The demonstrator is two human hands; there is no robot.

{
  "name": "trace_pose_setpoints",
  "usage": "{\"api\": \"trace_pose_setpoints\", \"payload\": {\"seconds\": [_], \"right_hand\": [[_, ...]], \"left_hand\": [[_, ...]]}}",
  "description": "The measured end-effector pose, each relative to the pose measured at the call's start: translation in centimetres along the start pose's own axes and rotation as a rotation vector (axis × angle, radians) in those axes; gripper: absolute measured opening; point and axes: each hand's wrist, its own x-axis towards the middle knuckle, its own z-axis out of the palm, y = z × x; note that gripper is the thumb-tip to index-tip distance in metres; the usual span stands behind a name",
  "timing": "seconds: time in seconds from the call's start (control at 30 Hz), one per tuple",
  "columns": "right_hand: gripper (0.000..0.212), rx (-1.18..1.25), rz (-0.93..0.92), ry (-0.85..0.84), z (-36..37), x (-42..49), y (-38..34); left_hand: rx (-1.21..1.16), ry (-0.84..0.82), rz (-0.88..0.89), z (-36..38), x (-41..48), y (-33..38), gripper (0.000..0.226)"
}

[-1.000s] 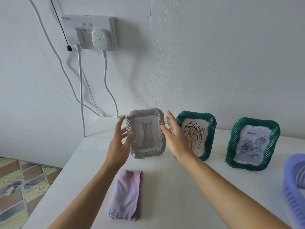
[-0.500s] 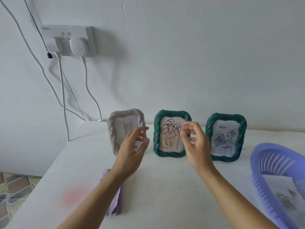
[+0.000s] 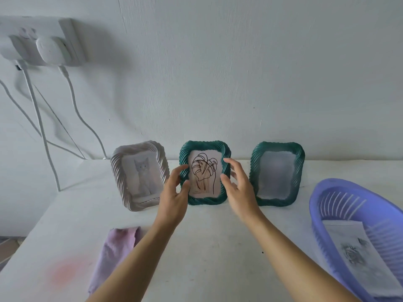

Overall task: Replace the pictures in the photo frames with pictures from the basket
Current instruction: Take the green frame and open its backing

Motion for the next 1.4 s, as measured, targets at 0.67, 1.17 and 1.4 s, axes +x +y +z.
{"api": "trace_pose_setpoints", "payload": {"seconds": [0.67,1.17,1.4], "right_hand": [[0.036,0.453,0.183,-0.064,-3.4,-3.9,-1.2],[0.034,0.439,0.146,0.005,-6.0,-12.9,-1.6],[0.028,0.429,0.224,0.008,-5.2,-14.3,-0.8]], "left_hand": [[-0.056,-0.106,-0.122,-2.6,-4.0,3.0,0.040],[0.065,-0.180,-0.204,-2.9,-12.9,3.9,0.039],[0.704,-0.332,-0.102,-2.3,-14.3,1.0,0.034]]}}
